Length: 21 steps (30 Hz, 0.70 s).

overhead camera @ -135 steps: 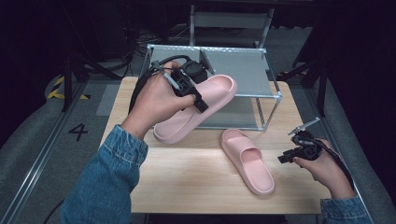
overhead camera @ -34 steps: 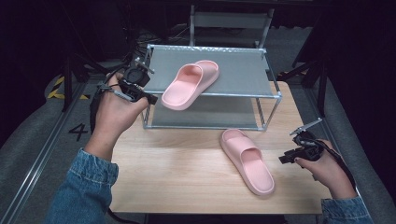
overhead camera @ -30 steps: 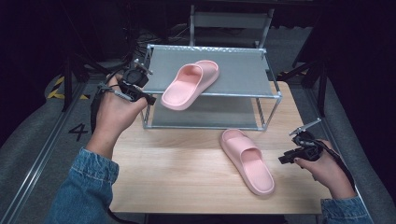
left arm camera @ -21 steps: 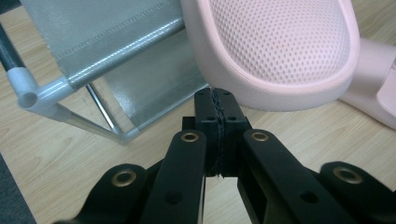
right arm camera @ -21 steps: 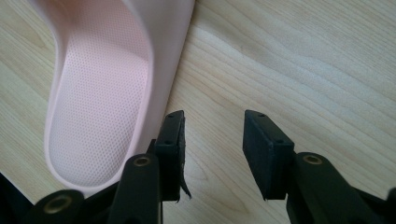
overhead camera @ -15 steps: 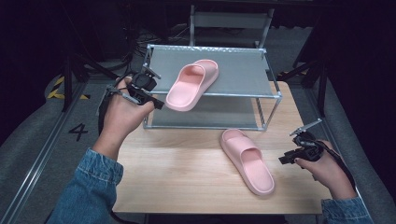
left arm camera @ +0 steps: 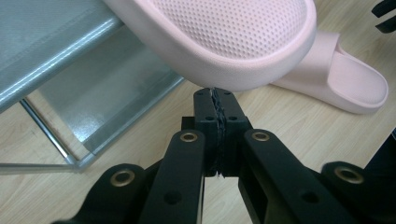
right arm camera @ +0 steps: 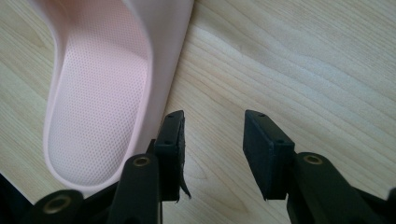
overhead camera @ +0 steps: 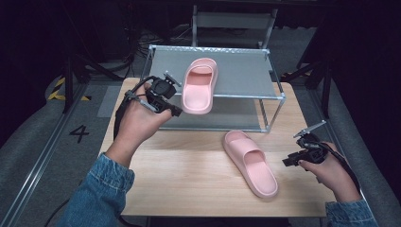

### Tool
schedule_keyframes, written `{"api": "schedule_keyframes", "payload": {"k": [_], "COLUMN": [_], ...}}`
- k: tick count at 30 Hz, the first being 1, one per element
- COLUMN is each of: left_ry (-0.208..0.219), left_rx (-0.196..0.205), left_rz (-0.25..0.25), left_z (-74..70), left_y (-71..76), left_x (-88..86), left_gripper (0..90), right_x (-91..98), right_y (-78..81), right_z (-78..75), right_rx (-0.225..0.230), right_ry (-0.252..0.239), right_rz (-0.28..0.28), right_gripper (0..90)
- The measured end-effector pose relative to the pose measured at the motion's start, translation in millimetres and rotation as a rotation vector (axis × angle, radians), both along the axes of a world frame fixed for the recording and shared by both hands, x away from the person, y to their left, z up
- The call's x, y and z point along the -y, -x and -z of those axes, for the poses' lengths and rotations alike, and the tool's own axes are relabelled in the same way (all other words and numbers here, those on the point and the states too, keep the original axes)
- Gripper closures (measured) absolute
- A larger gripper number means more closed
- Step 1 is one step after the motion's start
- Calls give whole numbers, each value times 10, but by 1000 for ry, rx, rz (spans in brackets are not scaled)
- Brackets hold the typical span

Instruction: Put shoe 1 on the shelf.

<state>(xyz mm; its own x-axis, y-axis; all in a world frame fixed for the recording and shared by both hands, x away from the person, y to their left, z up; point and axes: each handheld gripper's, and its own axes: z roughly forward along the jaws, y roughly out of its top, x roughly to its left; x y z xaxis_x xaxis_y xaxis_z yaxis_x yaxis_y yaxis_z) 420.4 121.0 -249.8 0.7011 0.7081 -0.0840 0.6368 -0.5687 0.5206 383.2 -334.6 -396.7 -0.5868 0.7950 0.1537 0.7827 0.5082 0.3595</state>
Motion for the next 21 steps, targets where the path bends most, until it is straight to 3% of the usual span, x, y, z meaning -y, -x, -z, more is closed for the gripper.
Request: {"api": "schedule_keyframes", "payload": {"k": [4, 10, 21], "left_ry": [8, -1, 0], "left_rx": [-14, -27, -31], "left_rz": [20, 93, 105], "left_z": [5, -26, 18], "left_y": [53, 171, 75], "left_x": [25, 169, 331], "left_gripper": [865, 857, 896], "right_x": [0, -18, -24], "right_y": [2, 1, 1], "right_z": [-1, 7, 14], "right_rx": [2, -2, -3], "right_ry": [0, 3, 4], "right_rz": [-1, -3, -7], "right_gripper": [601, 601, 600]}}
